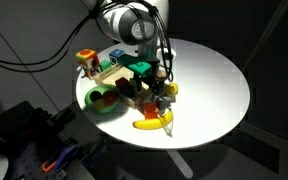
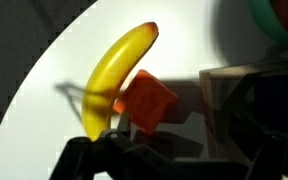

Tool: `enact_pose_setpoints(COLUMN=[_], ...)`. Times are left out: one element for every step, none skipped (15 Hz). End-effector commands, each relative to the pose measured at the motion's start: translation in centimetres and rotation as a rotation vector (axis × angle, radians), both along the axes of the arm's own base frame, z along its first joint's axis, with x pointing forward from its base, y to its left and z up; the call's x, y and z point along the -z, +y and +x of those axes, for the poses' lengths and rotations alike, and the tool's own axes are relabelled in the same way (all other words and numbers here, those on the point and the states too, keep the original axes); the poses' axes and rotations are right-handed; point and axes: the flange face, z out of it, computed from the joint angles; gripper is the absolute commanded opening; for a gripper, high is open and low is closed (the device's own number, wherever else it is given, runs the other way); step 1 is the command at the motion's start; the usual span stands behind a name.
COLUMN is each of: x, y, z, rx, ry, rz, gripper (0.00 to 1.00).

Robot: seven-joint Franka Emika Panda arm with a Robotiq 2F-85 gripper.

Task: Move the orange cube to the table

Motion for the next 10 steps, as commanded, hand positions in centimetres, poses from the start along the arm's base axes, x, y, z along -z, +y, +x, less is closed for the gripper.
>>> enact_pose_setpoints(x=[-2.2, -2.7, -3.1, -3.6, -4.1, -4.6, -5.1, -5.7, -6.3, -6.9], y=[1.0, 1.4, 1.9, 2.5, 3.0, 3.6, 4.1, 4.8, 5.3, 6.0], z=[-0.8, -0.9, -1.0, -1.1, -1.3, -1.5, -1.7, -2.0, -2.3, -2.6], rx=[-0.051, -0.068, -0.079, -0.097, -0.109, -0.121, -0.131, -0.136, -0.144, -0.153], ry=[-0.042, -0.054, -0.065, -0.079, -0.094, -0.105, -0.115, -0.122, -0.132, -0.139], rz=[0.024, 0.029, 0.033, 0.037, 0.039, 0.043, 0.047, 0.054, 0.061, 0.073], gripper=[1.0, 1.0, 1.0, 1.0, 1.0, 1.0, 1.0, 1.0, 1.0, 1.0])
